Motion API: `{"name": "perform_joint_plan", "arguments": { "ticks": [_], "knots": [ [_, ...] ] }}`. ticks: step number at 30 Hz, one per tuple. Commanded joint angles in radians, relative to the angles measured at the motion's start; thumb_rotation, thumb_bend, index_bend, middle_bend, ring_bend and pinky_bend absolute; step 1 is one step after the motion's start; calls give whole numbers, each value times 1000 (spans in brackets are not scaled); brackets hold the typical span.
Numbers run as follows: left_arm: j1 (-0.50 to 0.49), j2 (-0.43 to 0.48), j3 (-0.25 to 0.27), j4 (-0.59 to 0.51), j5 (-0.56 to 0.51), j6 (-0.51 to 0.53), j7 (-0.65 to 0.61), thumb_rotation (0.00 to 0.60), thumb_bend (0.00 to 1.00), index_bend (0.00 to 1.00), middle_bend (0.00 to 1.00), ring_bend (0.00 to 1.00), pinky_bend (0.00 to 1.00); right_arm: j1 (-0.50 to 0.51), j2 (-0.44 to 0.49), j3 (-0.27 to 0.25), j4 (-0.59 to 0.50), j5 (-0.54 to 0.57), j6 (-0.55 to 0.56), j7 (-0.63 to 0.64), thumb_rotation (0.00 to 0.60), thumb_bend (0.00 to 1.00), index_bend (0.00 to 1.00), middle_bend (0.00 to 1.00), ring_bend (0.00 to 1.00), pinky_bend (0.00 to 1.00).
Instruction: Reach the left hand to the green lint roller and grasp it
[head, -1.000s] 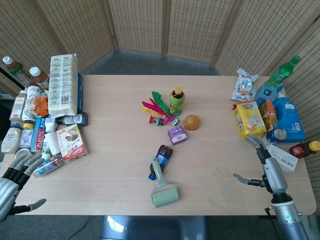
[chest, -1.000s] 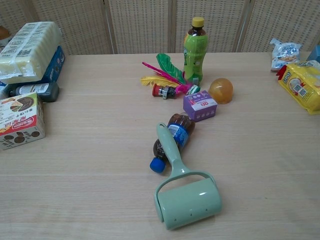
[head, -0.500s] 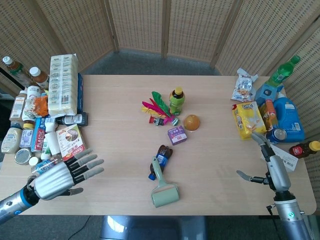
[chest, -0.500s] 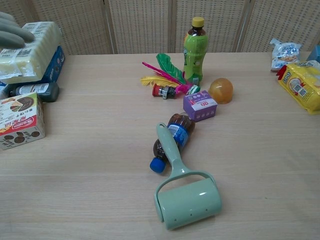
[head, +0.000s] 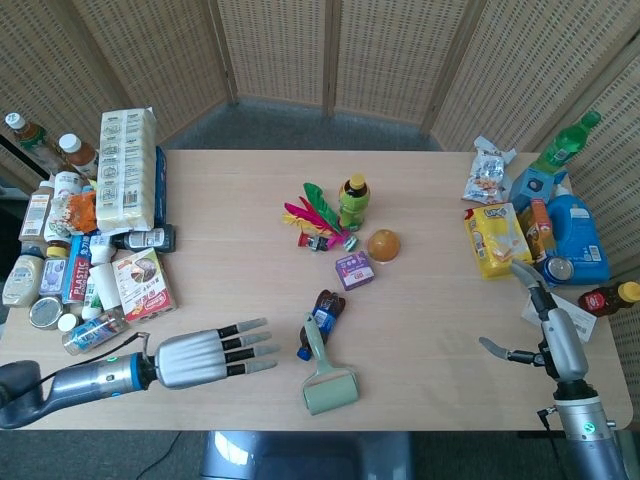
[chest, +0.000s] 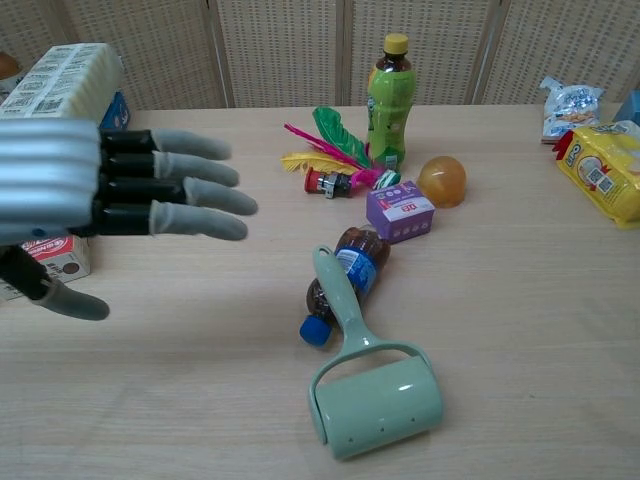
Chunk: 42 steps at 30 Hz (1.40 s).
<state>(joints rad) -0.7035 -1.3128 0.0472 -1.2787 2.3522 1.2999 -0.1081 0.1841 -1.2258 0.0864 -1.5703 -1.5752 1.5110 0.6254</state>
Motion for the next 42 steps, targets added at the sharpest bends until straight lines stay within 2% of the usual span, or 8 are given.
{"name": "perform_joint_plan", "arguments": {
  "ticks": [1,13,23,32,38,40,41,42],
  "knots": [
    [-50,-50,5,-19,-7,-50,26,600,0,0,0,0,0,-2,5,4,0,5,3,11,600,103,0,0,0,151],
    [-175,-192,13,-7,-87,-230,93,600,0,0,0,0,0,-5,20,20,8,26,-1,66,600,103,0,0,0,151],
    [-252,-342,-47,31,-248,-418,199,600,0,0,0,0,0,-9,34,29,20,35,-2,125,600,102,0,0,0,152],
    [-294,-430,-81,73,-362,-491,276,600,0,0,0,0,0,-13,44,34,23,35,2,156,600,102,0,0,0,152],
    [-309,-462,-85,76,-431,-536,311,600,0,0,0,0,3,-20,48,32,23,31,11,166,600,103,0,0,0,151],
    [-310,-480,-84,76,-447,-531,323,600,0,23,0,0,71,-22,48,32,24,30,14,168,600,103,0,0,0,151],
    [-310,-491,-82,78,-448,-519,329,600,0,61,0,7,139,-24,48,32,26,29,17,170,600,103,0,0,0,152],
    [-311,-500,-79,82,-445,-506,333,600,0,141,37,63,241,-25,48,31,27,28,18,172,600,103,0,0,0,154]
  ]
}}
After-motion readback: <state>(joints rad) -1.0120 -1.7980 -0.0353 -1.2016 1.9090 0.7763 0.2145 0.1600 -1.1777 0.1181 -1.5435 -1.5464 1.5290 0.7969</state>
